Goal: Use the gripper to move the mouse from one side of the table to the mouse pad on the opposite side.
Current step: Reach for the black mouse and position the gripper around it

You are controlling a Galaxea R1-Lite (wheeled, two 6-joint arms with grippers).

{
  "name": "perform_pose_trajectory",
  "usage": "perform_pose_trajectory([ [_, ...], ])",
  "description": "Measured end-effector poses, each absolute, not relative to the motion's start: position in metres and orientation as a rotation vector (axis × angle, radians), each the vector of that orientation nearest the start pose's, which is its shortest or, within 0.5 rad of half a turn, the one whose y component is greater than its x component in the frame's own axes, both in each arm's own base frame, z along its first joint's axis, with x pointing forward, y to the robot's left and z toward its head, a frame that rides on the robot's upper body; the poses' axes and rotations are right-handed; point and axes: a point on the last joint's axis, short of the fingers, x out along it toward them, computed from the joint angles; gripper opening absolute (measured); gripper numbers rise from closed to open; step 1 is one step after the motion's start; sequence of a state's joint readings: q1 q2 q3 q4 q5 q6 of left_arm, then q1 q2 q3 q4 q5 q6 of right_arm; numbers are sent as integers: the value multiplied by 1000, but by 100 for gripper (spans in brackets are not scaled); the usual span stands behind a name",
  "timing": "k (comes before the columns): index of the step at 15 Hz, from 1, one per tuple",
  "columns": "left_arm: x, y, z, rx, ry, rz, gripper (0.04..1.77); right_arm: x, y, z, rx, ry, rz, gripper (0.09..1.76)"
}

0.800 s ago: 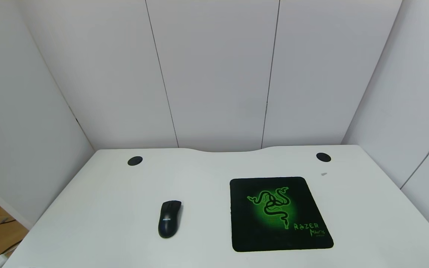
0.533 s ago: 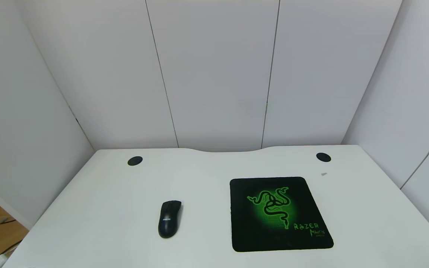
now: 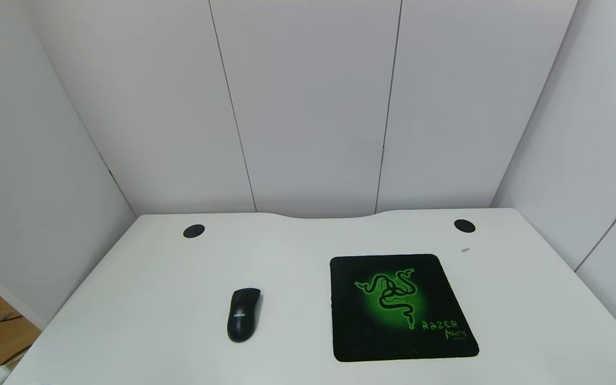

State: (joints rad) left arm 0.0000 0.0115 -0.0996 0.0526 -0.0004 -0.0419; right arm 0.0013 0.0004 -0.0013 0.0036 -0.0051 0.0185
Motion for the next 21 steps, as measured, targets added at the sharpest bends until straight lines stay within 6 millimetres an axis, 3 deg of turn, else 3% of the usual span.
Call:
perform_pose_trajectory([
  [5,-36,0,169,-37,-79,1,172,-23,0,76,20,-2,-3,171],
  [9,-8,0,218,-39,-4,5,172,-23,0,76,20,-3,-2,171],
  [14,-4,0,222,-40,5,5,172,-23,0,76,20,-3,-2,171],
  [15,27,0,242,-45,86,6,172,-23,0,76,20,-2,-2,171],
  [16,79,0,254,-51,301,5,172,-23,0,76,20,-2,-1,171],
  [18,101,-3,260,-73,489,-11,172,-23,0,76,20,-2,-2,171],
  [21,127,-10,264,-116,619,-31,172,-23,0,76,21,-2,-1,171],
])
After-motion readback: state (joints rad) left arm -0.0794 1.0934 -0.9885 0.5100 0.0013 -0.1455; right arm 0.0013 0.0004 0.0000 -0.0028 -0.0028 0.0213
